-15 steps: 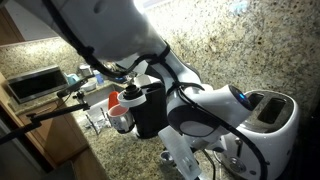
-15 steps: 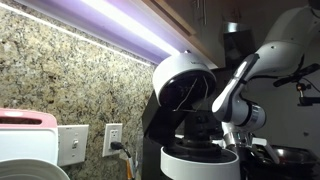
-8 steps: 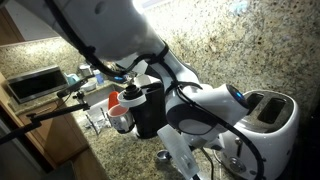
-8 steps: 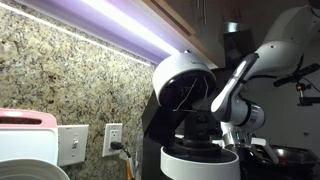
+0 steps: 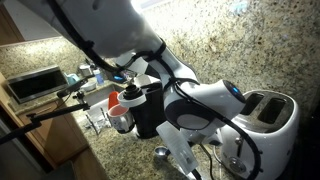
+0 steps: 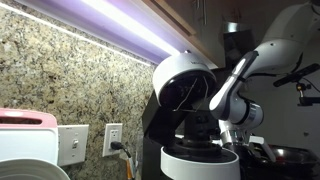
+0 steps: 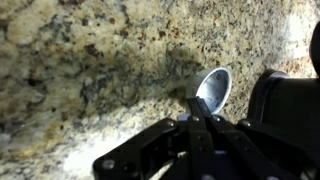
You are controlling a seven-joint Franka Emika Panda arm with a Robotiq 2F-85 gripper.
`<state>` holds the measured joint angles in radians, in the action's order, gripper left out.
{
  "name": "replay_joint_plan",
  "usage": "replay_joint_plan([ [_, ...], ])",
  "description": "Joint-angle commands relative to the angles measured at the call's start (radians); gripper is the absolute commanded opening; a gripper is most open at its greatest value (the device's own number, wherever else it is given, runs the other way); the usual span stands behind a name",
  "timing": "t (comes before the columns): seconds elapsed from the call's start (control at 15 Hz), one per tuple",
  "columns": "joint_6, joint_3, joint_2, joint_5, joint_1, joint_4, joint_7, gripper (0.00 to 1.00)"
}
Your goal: Put the filter inside the coffee maker
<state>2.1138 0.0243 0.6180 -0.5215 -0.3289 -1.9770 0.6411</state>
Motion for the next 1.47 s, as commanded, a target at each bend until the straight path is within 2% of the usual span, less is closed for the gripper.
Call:
replay_joint_plan([
  [0.0, 0.009, 0.011, -0.072, -0.003, 0.000, -0.058, 0.001, 0.00],
  [0.33, 0.007, 0.021, -0.164, -0.029, -0.012, -0.137, 0.074, 0.00],
  [0.67, 0.029, 0.009, -0.295, -0.079, -0.001, -0.263, 0.172, 0.00],
  [1.07, 0.031, -0.023, -0.432, -0.133, 0.037, -0.381, 0.252, 0.00],
  [1.33, 0.058, -0.031, -0.525, -0.129, 0.097, -0.448, 0.244, 0.00],
  [1.4, 0.015, -0.051, -0.443, -0.116, 0.088, -0.378, 0.242, 0.00],
])
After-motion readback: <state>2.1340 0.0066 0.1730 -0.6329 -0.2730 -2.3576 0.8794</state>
